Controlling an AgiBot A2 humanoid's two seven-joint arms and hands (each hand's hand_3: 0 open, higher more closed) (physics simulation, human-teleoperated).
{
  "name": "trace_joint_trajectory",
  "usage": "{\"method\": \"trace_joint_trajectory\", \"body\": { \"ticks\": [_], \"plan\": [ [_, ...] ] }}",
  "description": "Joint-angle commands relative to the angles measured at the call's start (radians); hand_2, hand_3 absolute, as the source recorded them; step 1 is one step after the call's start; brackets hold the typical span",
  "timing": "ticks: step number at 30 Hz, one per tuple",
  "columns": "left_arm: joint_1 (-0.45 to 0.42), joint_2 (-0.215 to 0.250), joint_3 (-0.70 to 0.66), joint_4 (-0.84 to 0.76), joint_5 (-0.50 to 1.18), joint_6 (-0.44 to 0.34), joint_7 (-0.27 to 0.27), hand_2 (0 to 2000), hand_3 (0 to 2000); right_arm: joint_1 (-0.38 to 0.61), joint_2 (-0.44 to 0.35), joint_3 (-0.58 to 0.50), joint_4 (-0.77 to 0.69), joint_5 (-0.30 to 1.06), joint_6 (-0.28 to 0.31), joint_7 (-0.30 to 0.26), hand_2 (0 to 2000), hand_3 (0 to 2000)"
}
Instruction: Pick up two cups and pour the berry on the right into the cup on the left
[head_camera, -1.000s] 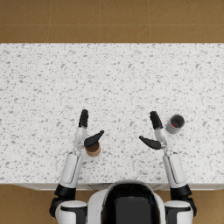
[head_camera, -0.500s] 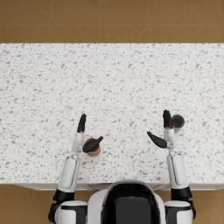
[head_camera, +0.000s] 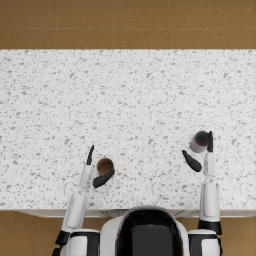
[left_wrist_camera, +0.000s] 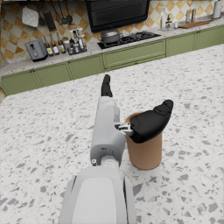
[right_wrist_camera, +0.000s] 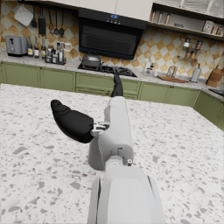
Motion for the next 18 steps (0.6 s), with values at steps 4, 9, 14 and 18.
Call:
{"method": "trace_joint_trajectory", "body": {
  "ticks": [4, 9, 14, 18],
  "plan": [
    [-0.018, 0.003, 0.012, 0.077, 0.001, 0.0, 0.0, 0, 0, 0.02, -0.005, -0.04, -0.063, 0.03, 0.0, 0.0, 0, 0],
    [-0.013, 0.016, 0.053, 0.145, 0.001, 0.0, 0.0, 0, 0, 0.049, -0.011, -0.039, -0.175, 0.039, 0.0, 0.0, 0, 0],
    [-0.01, 0.03, 0.05, 0.183, 0.001, -0.003, -0.001, 0, 0, 0.068, -0.019, -0.025, -0.24, 0.041, 0.0, 0.0, 0, 0],
    [-0.003, 0.042, 0.055, 0.221, 0.001, -0.005, -0.001, 0, 0, 0.092, -0.026, -0.025, -0.312, 0.041, 0.0, 0.0, 0, 0]
  ]
}}
